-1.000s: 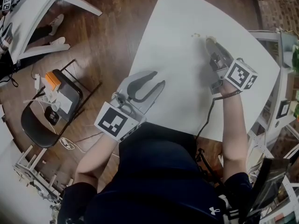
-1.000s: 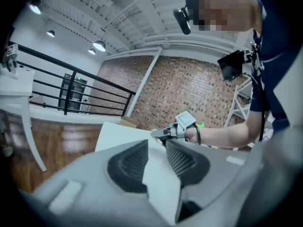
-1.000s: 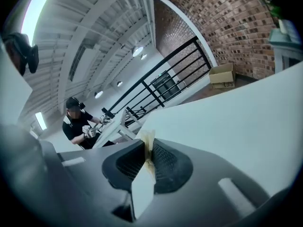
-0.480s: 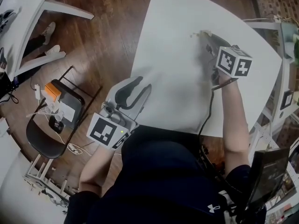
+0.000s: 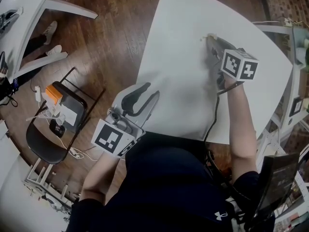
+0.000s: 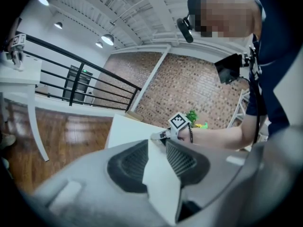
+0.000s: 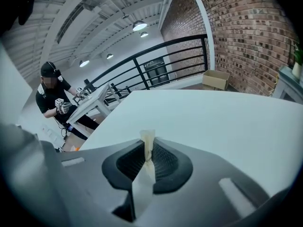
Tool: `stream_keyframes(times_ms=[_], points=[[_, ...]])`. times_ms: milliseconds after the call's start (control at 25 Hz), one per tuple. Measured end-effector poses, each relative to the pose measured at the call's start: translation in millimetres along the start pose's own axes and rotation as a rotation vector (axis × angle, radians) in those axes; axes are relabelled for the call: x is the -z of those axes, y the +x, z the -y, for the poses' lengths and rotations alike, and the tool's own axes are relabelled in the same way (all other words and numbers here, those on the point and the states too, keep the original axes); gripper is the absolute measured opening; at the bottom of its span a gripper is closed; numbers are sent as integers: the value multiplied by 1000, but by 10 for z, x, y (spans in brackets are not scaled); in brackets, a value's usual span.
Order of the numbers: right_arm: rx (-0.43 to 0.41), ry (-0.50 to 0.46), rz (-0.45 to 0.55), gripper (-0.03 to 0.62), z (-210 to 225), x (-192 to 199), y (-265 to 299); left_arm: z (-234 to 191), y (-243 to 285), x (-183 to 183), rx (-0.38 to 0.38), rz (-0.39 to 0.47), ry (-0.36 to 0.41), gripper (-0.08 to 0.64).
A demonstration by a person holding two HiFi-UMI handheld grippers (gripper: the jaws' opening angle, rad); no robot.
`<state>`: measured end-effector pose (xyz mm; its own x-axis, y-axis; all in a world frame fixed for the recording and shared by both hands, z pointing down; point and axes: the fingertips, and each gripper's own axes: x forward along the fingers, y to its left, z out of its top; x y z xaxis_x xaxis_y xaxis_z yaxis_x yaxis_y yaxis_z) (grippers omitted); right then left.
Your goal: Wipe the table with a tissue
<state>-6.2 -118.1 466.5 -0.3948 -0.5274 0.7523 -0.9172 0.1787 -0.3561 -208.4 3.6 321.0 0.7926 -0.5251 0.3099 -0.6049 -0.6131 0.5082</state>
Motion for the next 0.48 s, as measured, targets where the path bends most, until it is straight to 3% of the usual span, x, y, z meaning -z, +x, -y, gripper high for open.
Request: stream_keyframes(times_ms=[480], points=[[-78,-84,-63,34,-444,-7,229,-13,-14,11,-7,-4,-11,118]])
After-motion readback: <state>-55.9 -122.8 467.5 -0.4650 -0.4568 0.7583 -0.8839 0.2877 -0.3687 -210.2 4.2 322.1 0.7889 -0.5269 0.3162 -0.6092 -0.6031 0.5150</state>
